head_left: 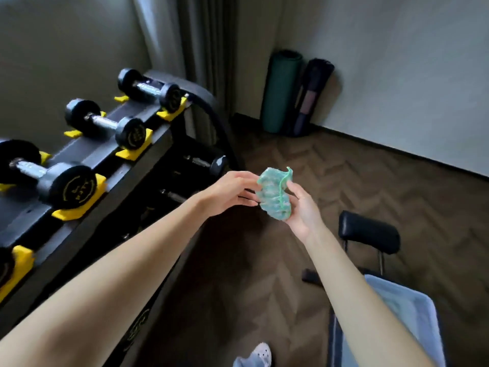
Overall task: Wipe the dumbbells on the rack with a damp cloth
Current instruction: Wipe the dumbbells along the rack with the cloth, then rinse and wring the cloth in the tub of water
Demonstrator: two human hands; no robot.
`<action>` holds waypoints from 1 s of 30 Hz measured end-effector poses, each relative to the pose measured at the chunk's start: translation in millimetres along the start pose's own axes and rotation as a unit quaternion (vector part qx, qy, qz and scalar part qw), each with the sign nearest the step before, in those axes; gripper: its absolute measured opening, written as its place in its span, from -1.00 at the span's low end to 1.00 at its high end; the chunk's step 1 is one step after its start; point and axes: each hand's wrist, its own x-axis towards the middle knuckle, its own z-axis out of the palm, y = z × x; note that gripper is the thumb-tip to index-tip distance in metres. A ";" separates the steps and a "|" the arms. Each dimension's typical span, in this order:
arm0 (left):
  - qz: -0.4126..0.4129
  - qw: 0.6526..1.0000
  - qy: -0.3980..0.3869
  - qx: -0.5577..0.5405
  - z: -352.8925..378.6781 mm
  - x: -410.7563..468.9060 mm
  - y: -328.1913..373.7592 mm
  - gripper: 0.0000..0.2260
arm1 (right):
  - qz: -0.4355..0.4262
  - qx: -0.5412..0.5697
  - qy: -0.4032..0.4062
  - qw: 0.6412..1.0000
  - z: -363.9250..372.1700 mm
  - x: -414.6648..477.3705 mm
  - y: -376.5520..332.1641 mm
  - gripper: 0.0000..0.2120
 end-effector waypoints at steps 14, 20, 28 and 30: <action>-0.083 0.919 -0.249 0.294 319.1 138.5 1.9 -0.87 | -0.037 0.097 0.381 0.919 -285.7 -49.6 -36.6 -0.81; -0.083 0.816 -0.330 0.467 414.6 171.6 -63.1 -0.88 | 0.028 0.212 0.490 0.845 -367.3 -73.7 14.9 -0.77; -0.014 0.645 -0.453 0.616 487.2 209.9 -171.2 -0.86 | 0.083 0.280 0.552 0.781 -431.4 -70.1 112.2 -0.85; 0.005 0.632 -0.447 0.633 496.9 221.5 -202.5 -0.86 | 0.076 0.268 0.570 0.773 -443.0 -59.9 133.2 -0.72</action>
